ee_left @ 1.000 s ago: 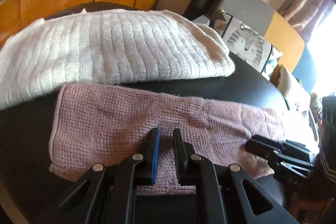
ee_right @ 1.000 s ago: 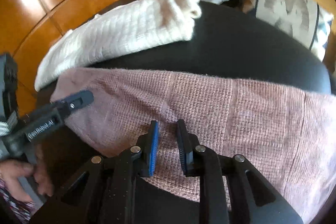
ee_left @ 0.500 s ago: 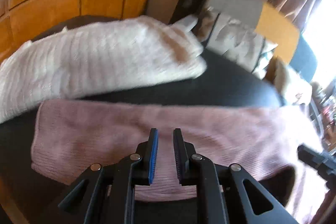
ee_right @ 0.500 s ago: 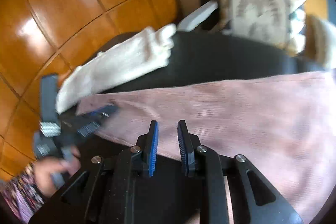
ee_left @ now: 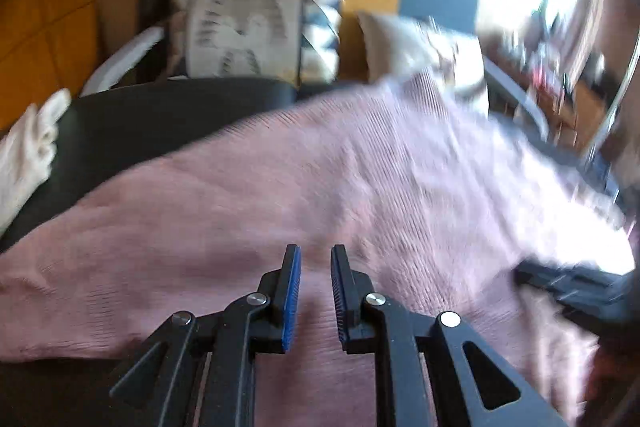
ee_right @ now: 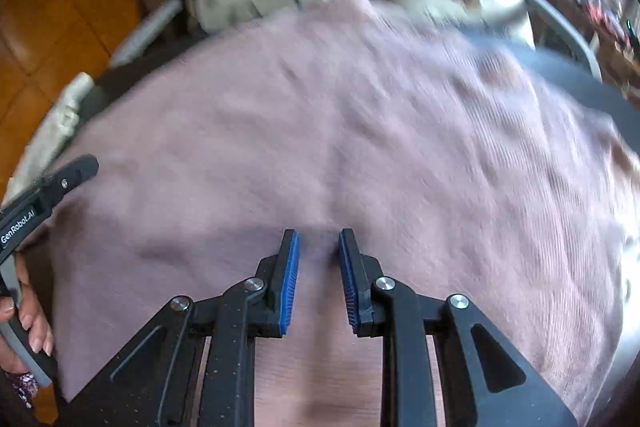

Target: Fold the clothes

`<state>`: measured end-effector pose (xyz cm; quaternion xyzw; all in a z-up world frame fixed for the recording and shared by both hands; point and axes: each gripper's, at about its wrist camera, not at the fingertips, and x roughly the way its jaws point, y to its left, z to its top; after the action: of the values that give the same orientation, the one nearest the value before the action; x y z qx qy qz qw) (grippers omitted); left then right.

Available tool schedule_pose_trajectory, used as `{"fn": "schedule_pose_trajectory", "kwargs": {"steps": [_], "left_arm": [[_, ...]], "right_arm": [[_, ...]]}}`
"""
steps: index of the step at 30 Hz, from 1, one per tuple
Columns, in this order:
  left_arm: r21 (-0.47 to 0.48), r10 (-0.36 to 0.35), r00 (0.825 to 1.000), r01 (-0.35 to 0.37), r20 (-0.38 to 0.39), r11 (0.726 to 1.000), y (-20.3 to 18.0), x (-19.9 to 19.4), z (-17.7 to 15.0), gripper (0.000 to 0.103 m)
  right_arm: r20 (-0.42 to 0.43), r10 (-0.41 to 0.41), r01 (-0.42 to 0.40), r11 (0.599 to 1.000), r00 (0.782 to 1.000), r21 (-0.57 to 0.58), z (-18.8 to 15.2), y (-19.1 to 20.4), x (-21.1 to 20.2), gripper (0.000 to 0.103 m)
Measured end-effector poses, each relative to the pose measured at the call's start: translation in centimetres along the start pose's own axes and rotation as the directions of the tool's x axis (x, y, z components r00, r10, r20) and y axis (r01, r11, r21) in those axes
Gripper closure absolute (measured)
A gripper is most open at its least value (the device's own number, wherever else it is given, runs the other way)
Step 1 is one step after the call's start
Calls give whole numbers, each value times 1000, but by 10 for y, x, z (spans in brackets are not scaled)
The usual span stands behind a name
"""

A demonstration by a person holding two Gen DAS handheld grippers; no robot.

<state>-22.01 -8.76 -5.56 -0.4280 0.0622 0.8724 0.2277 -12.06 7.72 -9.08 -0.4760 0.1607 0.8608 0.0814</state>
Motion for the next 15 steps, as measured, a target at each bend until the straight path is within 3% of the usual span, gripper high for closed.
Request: {"fn": "schedule_pose_trajectory", "kwargs": {"steps": [3, 5, 9, 11, 15], "left_arm": [[84, 83, 996, -84, 23, 993, -21, 14, -11, 87], [67, 66, 997, -68, 26, 995, -18, 15, -13, 86], [26, 24, 999, -25, 38, 999, -9, 16, -14, 86], [42, 50, 998, -51, 43, 998, -12, 20, -12, 86], [91, 122, 991, -127, 57, 988, -25, 27, -11, 86]], "right_arm": [[52, 40, -42, 998, 998, 38, -3, -33, -20, 80], [96, 15, -23, 996, 995, 83, -1, -65, -35, 80], [102, -191, 169, 965, 976, 199, 22, -164, -43, 80], [94, -261, 232, 942, 961, 243, 31, -207, -43, 80], [-19, -352, 333, 863, 936, 380, 24, -297, -40, 80]]}}
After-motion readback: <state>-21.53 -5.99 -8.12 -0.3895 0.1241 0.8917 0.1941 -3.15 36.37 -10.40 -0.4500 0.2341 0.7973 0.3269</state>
